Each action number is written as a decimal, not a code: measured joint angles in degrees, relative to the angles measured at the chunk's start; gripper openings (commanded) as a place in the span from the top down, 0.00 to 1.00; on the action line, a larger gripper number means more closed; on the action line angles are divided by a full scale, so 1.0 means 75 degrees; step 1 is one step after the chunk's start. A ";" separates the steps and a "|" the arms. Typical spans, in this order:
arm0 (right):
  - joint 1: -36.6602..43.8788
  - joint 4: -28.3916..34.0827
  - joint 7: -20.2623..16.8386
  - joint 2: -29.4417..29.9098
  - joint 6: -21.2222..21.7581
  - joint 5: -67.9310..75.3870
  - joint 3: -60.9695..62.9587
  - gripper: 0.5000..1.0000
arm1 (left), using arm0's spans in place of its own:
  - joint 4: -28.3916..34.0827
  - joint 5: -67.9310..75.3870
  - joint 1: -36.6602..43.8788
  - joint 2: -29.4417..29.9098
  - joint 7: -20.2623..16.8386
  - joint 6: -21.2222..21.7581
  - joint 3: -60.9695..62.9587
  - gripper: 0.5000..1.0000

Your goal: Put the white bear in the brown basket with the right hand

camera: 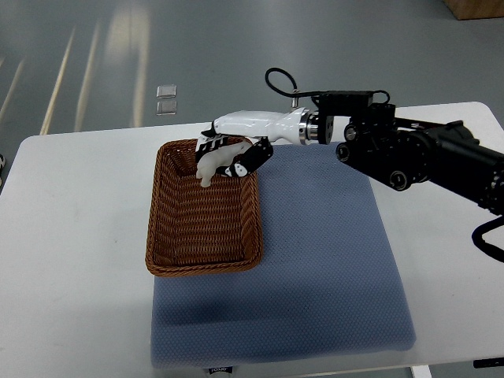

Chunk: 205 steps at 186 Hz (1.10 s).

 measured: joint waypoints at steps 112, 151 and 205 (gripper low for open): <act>-0.0235 -0.0124 -0.0058 0.0421 -0.0056 0.0938 0.0027 0.15 | 0.0000 0.0000 0.0000 0.0000 -0.0003 0.0000 0.0000 0.00; -0.0258 -0.0137 -0.0772 -0.0104 0.0038 0.2000 0.0583 0.15 | 0.0000 0.0000 0.0000 0.0000 -0.0003 0.0000 0.0001 0.00; -0.1774 -0.0115 -0.2261 -0.0715 0.0416 0.5756 0.2587 0.15 | 0.0000 0.0000 0.0002 0.0000 -0.0003 0.0000 0.0002 0.00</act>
